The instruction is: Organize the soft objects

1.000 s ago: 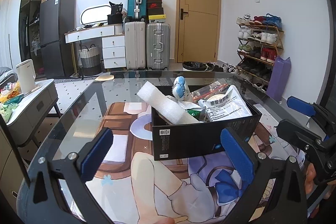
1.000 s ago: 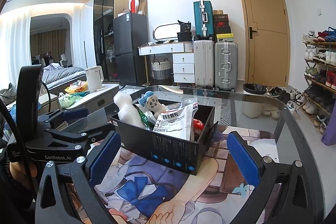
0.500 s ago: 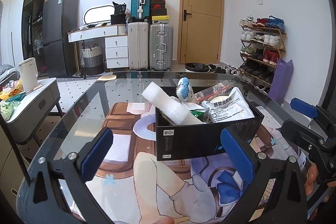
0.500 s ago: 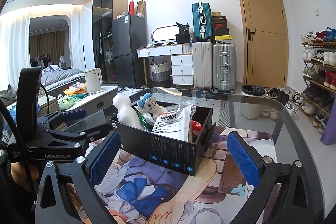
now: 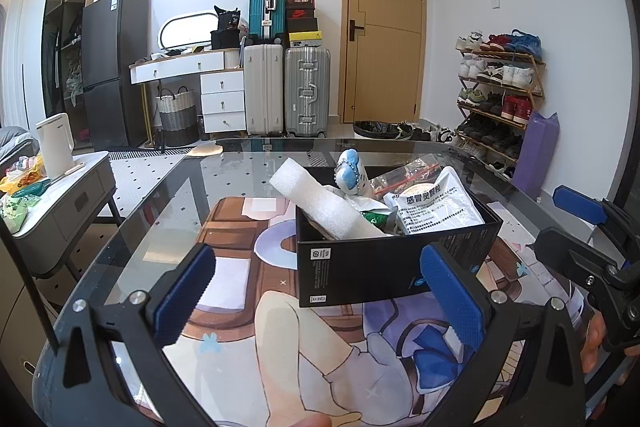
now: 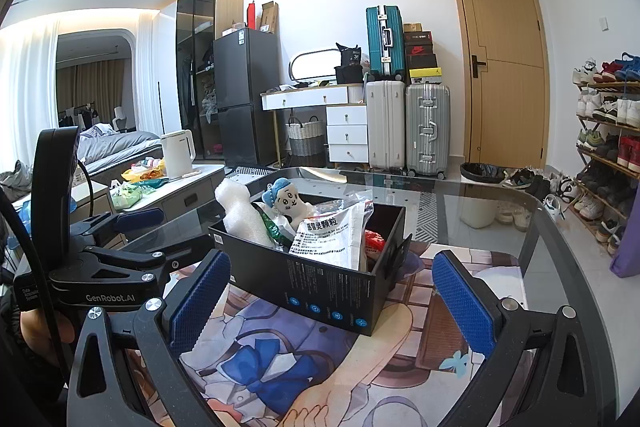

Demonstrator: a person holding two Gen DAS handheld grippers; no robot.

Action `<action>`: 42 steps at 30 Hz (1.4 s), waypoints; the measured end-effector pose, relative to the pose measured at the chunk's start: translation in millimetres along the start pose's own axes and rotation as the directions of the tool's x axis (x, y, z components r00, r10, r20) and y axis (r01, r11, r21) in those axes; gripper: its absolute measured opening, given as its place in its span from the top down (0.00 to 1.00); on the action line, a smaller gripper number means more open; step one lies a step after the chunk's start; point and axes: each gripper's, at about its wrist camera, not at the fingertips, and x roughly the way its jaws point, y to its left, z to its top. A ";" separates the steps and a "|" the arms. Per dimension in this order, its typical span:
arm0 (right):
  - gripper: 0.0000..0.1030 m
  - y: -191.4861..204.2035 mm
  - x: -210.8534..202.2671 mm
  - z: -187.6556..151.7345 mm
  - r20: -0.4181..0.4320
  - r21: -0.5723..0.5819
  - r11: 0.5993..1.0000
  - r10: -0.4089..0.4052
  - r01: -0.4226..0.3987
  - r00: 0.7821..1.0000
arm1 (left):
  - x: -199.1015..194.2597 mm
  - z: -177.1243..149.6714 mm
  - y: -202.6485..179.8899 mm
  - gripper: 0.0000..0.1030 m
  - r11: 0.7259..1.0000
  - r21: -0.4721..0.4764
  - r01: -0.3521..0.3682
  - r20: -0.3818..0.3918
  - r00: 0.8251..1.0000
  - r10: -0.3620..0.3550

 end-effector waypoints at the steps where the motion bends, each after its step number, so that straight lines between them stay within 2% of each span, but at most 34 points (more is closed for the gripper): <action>1: 0.01 -0.2 0.1 0.3 0.000 0.000 1.000 0.000 0.000 1.000 | -0.8 -0.1 -0.3 0.00 1.000 0.001 -0.001 0.001 1.000 0.001; 42: 0.01 0.8 0.6 -2.0 0.002 -0.002 1.000 0.000 0.000 1.000 | -5.5 2.4 -4.3 0.00 1.000 0.029 -0.001 0.018 1.000 0.000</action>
